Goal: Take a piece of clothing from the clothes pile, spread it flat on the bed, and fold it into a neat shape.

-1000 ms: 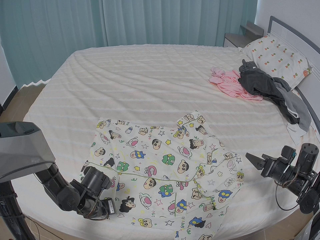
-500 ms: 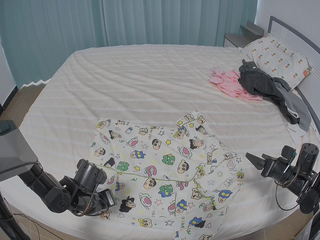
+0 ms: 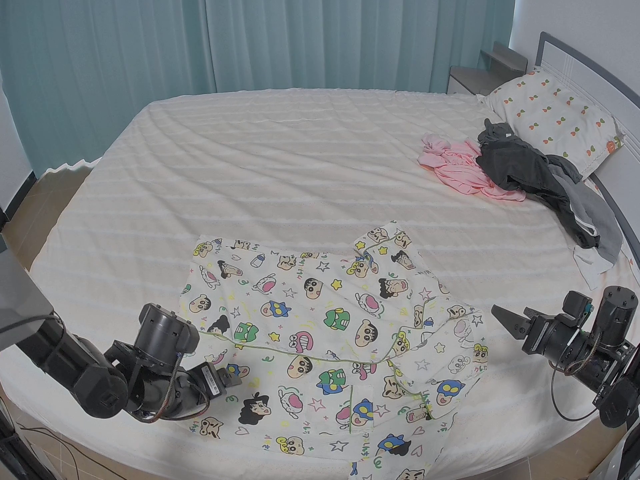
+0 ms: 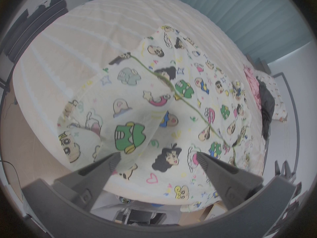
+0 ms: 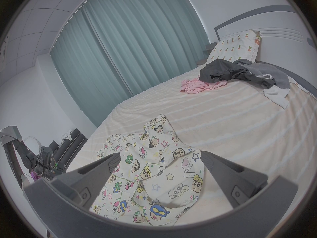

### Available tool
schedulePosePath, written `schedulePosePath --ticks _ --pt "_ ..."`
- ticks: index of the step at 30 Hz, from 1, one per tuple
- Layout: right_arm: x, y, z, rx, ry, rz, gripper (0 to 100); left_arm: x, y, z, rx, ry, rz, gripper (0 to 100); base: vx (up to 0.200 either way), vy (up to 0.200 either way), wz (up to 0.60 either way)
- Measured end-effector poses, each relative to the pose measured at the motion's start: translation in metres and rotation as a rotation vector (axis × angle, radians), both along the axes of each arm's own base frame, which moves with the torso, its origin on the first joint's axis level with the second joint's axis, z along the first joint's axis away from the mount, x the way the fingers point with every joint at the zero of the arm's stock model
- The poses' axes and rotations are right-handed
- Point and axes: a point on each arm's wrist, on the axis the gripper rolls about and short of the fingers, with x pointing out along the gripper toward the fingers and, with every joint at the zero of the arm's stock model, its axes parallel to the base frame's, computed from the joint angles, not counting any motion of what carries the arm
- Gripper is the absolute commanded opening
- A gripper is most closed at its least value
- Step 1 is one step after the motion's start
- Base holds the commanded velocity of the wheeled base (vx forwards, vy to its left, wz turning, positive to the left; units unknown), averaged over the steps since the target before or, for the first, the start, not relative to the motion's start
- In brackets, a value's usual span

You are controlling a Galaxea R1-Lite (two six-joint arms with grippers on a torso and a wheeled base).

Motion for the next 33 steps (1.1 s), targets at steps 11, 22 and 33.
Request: schedulePosePath --ticks 11,22,33 --pt "0.000 0.000 0.000 0.000 0.000 0.000 100 0.044 0.050 0.009 -0.014 -0.045 0.245 100 0.000 0.000 0.00" --pt "0.000 0.000 0.000 0.000 0.000 -0.001 100 0.049 0.069 -0.030 -0.037 0.228 0.354 100 0.000 0.000 0.00" --pt "0.000 0.000 0.000 -0.002 0.000 -0.001 100 0.053 0.063 -0.030 -0.125 0.264 0.405 0 0.000 0.000 0.00"
